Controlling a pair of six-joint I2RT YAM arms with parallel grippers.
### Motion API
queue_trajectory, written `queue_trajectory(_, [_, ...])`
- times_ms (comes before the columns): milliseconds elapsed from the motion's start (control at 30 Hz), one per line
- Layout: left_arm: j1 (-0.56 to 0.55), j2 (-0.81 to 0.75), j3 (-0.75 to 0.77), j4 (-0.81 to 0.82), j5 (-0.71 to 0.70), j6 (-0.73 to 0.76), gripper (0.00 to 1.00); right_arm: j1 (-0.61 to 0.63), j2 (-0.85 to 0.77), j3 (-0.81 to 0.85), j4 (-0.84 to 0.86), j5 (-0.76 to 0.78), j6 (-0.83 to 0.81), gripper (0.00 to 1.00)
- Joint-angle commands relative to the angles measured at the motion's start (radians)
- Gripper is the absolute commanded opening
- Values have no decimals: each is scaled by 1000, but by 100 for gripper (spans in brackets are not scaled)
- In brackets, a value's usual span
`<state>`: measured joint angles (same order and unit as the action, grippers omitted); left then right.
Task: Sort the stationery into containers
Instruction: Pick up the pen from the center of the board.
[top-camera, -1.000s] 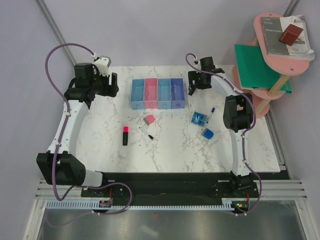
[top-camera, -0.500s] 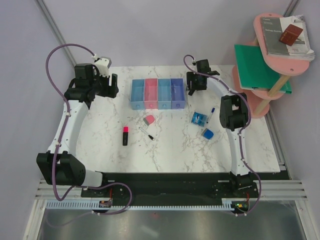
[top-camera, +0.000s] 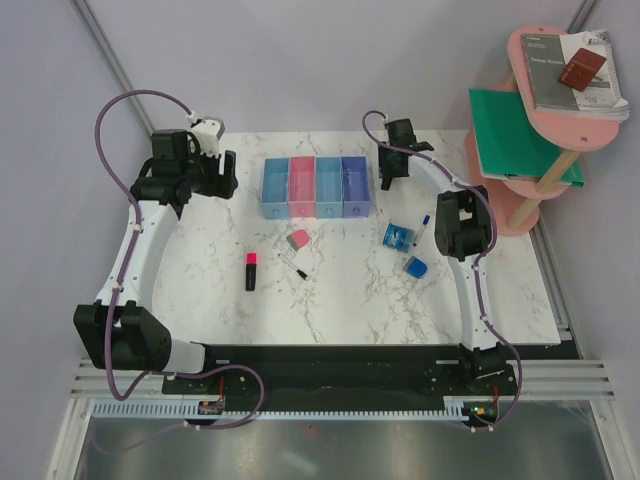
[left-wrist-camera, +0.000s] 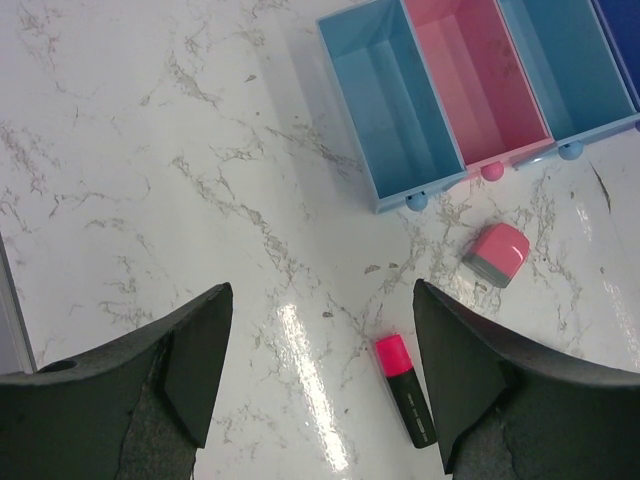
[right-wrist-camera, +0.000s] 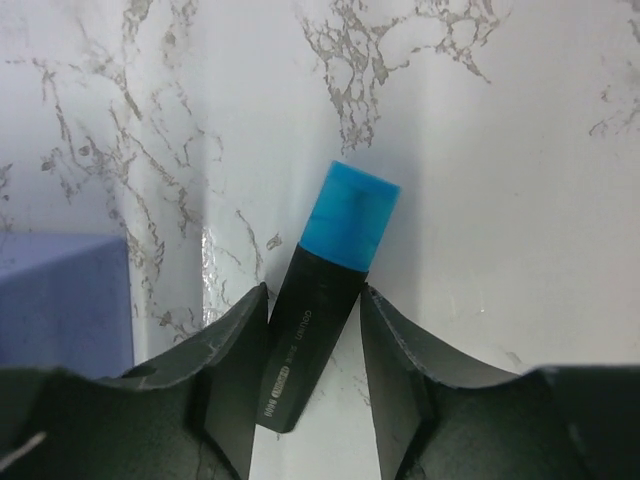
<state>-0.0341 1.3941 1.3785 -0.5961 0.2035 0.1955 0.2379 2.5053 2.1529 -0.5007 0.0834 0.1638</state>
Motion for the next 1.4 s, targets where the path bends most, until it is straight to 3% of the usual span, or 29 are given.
queue_trajectory(0, [5, -36, -10, 15, -6, 39, 80, 21, 59, 18, -82, 56, -15, 47])
queue_trajectory(200, [5, -69, -27, 15, -1, 44, 80, 34, 43, -36, -124, 65, -10, 29])
queue_trajectory(367, [5, -90, -38, 13, -1, 45, 80, 35, 9, -120, -118, 53, -13, 0])
queue_trajectory(667, [5, -126, -94, 4, -13, 65, 80, 35, -130, -199, -110, 24, -29, 0])
queue_trajectory(967, [5, -116, -177, -67, -58, 87, 80, 38, -285, -174, -104, -24, -30, 0])
queue_trajectory(1367, [0, -31, -325, -113, -104, 94, 78, 78, -378, -146, -95, -80, -12, 0])
